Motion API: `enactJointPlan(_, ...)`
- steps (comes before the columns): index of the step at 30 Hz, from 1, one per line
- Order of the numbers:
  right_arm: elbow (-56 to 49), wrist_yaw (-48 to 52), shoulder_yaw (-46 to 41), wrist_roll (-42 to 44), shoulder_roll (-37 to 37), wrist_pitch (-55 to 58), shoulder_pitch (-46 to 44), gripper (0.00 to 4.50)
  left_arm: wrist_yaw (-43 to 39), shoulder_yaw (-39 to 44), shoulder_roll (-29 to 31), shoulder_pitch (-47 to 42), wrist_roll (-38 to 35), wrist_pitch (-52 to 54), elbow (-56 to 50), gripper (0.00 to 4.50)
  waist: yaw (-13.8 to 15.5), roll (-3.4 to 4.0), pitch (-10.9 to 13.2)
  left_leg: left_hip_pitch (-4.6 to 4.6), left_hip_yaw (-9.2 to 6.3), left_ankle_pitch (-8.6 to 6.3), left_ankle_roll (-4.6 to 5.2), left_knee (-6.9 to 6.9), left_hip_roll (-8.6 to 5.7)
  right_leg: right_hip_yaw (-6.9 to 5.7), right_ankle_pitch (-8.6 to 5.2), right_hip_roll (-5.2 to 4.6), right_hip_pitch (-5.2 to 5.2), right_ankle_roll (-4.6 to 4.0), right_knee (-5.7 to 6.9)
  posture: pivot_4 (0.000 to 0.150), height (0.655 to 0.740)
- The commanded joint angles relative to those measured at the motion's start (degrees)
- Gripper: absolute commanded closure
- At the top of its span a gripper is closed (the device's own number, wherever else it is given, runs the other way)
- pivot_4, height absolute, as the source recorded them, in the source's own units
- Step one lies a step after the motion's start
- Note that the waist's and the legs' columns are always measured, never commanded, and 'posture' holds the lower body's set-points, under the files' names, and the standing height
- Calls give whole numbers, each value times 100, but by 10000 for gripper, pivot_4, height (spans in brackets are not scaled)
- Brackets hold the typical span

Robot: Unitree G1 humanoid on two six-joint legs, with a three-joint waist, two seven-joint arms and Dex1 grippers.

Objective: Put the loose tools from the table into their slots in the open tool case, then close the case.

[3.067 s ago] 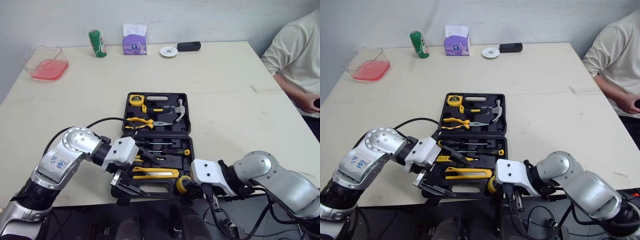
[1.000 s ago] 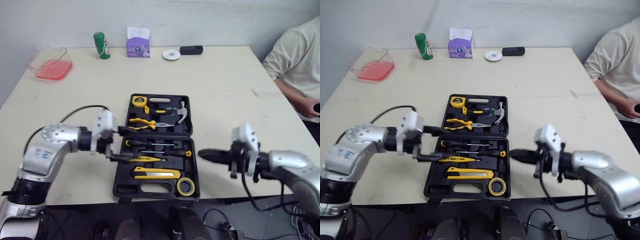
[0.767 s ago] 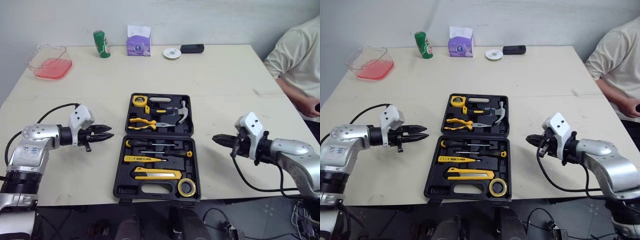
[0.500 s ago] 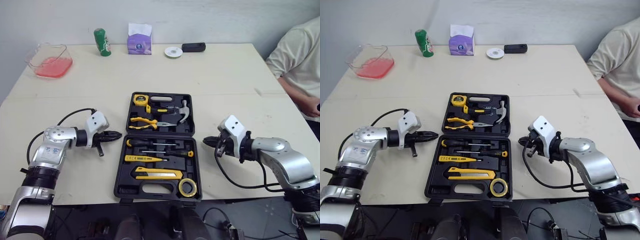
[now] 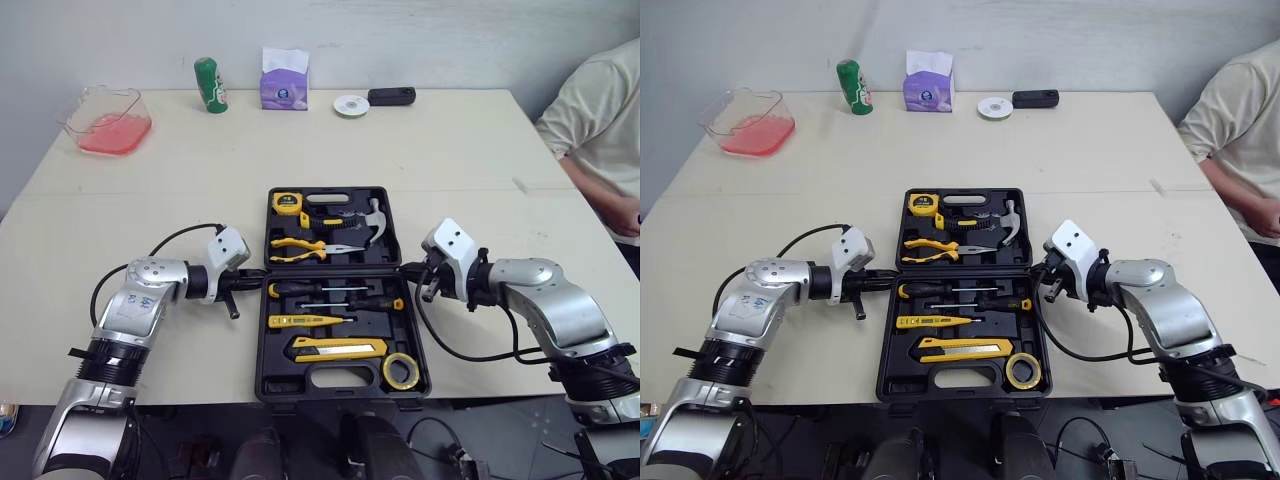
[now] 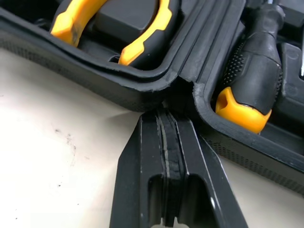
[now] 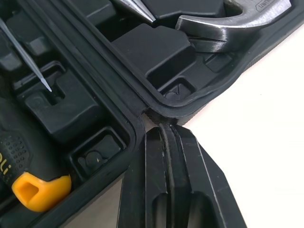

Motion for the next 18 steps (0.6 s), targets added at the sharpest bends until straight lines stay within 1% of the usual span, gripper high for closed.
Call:
enactJointPlan(1,-92,219,-29,-39,-98,-177,-25,45000,-23,-35,-57,0,-97,-1,-351,44286,2,0,0,-1,-1,0,0,0,0,-1,0,-1,0,0,0,1500,7400)
enactJointPlan(3,-54,269,-58,-105,-177,-230,-27,45000,-38,11,20,67,-105,18,-395,44286,-6,0,0,-1,-1,0,1,1,0,-2,0,-1,0,0,0,1500,7400)
enactJointPlan(5,-7,347,-110,-286,-447,-376,12,45000,-67,195,231,205,-155,122,-435,44286,-21,2,1,-2,-1,-1,1,0,0,-2,0,0,0,0,-2,1500,7400)
enactJointPlan(6,31,257,-204,-322,-531,-226,-27,45000,-104,311,382,274,-210,251,-461,44286,-30,3,2,-4,-1,-1,2,0,1,-2,0,0,-1,1,-2,1500,7400)
enactJointPlan(7,100,122,-335,-344,-552,-135,-116,45000,-153,454,524,305,-332,459,-505,41563,-38,3,2,-3,1,-2,2,-1,1,-1,0,0,-1,1,-3,1500,7400)
enactJointPlan(9,143,34,-535,-197,-544,126,-250,38121,-207,611,691,308,-554,818,-638,35543,-70,3,2,-2,1,-2,2,-1,5,0,0,1,-2,0,-2,1500,7400)
enactJointPlan(10,90,133,-640,8,-547,378,-328,34884,-156,692,753,203,-678,1165,-667,31245,-79,4,3,-1,1,-1,1,-1,6,1,0,2,-3,0,0,1500,7400)
enactJointPlan(12,26,213,-865,418,-452,1017,-567,25440,78,854,761,-141,-867,1930,-594,21749,-83,10,6,1,0,0,-1,-1,6,0,-1,3,-3,-1,5,1500,7400)
enactJointPlan(15,148,-5,-1167,907,-144,2070,-1045,9280,419,907,645,-692,-1011,2744,-442,6964,-79,9,6,0,-3,1,-2,1,6,-1,-1,4,-3,-1,8,1500,7400)
enactJointPlan(16,209,-97,-1181,1006,-36,2451,-1233,4013,660,937,522,-967,-1035,3199,-302,2240,-77,9,6,0,-3,1,-2,1,5,0,-1,3,-2,-1,10,1500,7400)
enactJointPlan(17,275,-215,-1190,1075,84,2793,-1406,270,888,958,403,-1204,-1040,3586,-167,0,-72,9,6,0,-3,1,-2,0,4,0,-1,3,-2,-1,9,1500,7400)
enactJointPlan(18,339,-345,-1183,1102,202,3059,-1554,270,1050,976,299,-1379,-1055,3849,-73,0,-67,9,6,-2,-3,1,-2,2,4,0,-1,3,-2,-1,10,1500,7400)
